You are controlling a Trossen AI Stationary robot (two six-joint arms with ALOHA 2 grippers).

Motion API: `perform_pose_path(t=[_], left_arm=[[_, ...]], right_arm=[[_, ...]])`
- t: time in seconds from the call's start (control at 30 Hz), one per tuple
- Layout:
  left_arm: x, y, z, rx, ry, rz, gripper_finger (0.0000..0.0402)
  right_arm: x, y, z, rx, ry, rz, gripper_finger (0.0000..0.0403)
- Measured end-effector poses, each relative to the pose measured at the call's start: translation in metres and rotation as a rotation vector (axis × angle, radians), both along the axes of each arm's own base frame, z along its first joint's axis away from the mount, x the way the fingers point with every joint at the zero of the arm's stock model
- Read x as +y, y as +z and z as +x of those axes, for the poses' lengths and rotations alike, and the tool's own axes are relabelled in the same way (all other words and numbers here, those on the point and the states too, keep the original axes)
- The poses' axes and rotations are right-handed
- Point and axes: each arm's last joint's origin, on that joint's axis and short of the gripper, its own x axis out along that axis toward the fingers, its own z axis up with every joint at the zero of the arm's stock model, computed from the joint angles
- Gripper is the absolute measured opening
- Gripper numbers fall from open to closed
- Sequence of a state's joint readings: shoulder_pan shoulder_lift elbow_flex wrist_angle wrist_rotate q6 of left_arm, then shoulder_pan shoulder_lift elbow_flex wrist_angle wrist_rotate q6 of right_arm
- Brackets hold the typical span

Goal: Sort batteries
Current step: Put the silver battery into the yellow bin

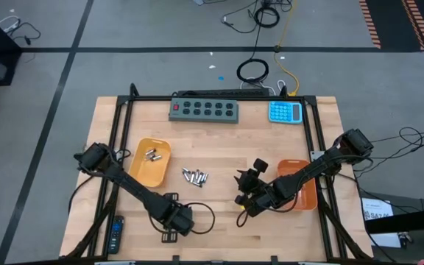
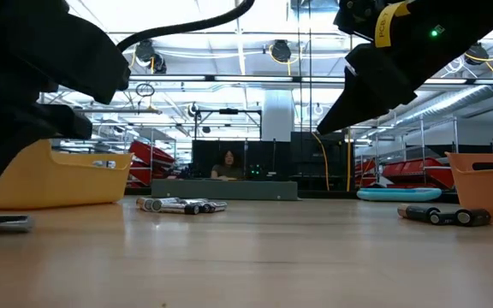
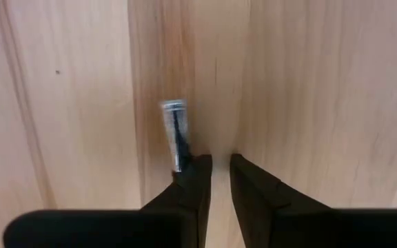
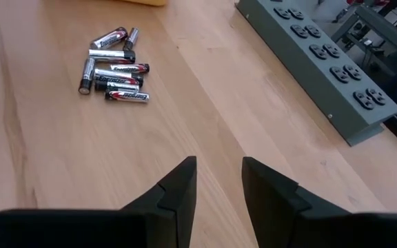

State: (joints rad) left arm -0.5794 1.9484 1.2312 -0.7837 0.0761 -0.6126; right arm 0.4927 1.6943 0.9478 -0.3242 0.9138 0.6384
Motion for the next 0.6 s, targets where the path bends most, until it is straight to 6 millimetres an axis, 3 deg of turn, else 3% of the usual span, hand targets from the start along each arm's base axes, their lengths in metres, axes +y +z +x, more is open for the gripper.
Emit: perform_pose_path(t=[0.3, 0.6], left_arm=[[0.001, 0.001, 0.002, 0.005, -0.023, -0.021, 0.0067], [-0.006, 0.028, 0.005, -0.049, -0.101, -0.013, 0.0067]], right_arm=[[0.000, 0.000, 0.000, 0.000, -0.001, 0.006, 0.0107], [-0.001, -0.001, -0.001, 0.005, -0.011, 0.010, 0.0107]])
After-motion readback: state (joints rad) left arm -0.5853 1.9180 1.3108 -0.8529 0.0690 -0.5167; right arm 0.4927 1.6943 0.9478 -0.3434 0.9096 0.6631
